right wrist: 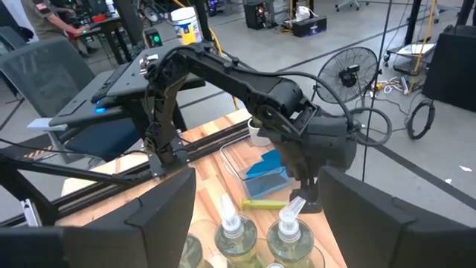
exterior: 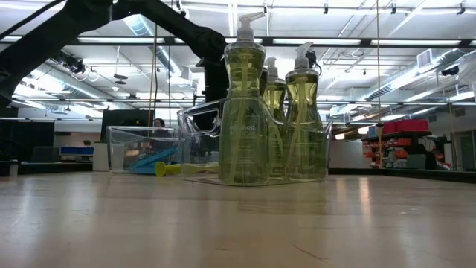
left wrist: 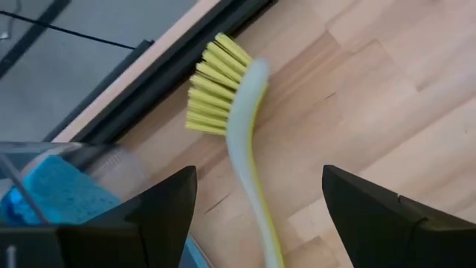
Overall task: Pick & Place Kitchen Sink Supplies
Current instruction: Put the yellow toilet brush into the transparent container
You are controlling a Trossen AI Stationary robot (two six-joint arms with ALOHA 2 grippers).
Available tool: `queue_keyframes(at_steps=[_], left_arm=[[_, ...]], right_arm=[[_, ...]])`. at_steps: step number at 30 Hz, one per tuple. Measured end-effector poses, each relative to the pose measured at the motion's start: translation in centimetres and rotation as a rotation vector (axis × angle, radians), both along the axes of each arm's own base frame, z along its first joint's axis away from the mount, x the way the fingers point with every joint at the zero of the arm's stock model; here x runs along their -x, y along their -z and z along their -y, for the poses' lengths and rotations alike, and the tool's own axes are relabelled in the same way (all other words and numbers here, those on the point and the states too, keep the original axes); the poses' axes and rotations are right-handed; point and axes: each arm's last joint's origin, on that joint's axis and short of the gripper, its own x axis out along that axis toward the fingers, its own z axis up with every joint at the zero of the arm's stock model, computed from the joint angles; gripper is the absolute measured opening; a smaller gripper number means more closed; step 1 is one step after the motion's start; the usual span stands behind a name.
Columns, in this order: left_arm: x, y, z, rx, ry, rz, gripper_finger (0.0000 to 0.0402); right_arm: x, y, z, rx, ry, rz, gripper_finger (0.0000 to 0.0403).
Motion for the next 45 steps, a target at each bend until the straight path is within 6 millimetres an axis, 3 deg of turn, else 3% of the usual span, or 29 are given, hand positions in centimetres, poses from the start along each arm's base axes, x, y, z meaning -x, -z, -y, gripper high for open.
queue_keyframes(at_steps=[6,22,30,37,45], left_arm=[[-0.1,0.0,0.1,-0.043,-0.033,-0.015,0.0295],[-0.9,4.3,0.1,0.008,-0.128,-0.061,0.0294],[-0.9,4.2,0.0,-0.018,-0.135,-0.063,0.0263],[-1.0,4.3,-0.1,0.094,-0.087,-0.019,0.0248],[0.3,4.4,-1.9,0.167,-0.1,0.004,0.0248]], right_arm=[[0.0,0.0,0.0,0.022,-0.018,-0.009,0.0285],[0.0,-0.1,-0.1,0.035,-0.036,-0.002,0.0285],[0.0,-0.1,-0.1,0.035,-0.037,0.0,0.0285],[0.0,-0.1,-0.1,0.035,-0.037,0.001,0.0285],[0.0,-0.1,-0.1,0.035,-0.037,0.001,0.0285]])
